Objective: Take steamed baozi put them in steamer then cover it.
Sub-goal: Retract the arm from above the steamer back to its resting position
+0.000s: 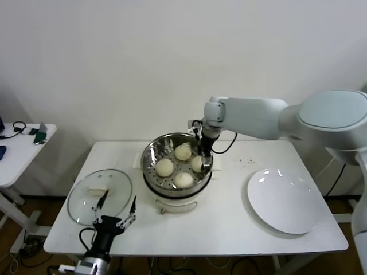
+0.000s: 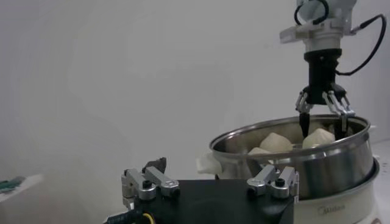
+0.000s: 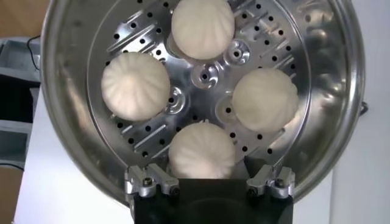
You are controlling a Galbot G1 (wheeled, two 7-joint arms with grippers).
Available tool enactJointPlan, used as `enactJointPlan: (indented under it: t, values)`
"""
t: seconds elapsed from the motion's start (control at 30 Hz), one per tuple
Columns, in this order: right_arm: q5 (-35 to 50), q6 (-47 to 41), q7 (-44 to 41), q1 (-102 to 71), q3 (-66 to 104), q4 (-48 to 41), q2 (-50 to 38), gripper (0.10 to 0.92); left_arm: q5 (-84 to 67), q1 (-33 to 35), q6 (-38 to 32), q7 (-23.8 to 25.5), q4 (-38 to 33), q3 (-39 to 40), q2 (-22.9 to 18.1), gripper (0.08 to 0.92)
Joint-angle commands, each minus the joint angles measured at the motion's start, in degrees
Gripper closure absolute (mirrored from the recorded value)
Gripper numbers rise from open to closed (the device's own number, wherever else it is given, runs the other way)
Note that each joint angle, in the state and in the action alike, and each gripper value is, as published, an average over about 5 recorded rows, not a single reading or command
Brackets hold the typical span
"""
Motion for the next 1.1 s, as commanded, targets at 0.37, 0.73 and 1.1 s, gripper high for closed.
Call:
enactJointPlan:
  t: [0.37,0.73,1.1]
  values:
    - [-7.76,5.72,1.79,6.43,14.96,15.80,-22.09,0.203,0.42,-0.66,0.23,-0.33,0.18,-0.53,0.43,0.177]
    - [-11.17,15.21,21.74,-11.17,33.57,27.11,-42.17,0.203,0.78,-0.78,-0.84,-2.91,0.31,0.11,-0.43,0.177]
    - [-15.64,23.89,32.62,-45.09,66.75,32.83,-52.40,0.203,3.19,-0.10,-0.67,-3.00,-1.02,-0.25,-1.21,0.177]
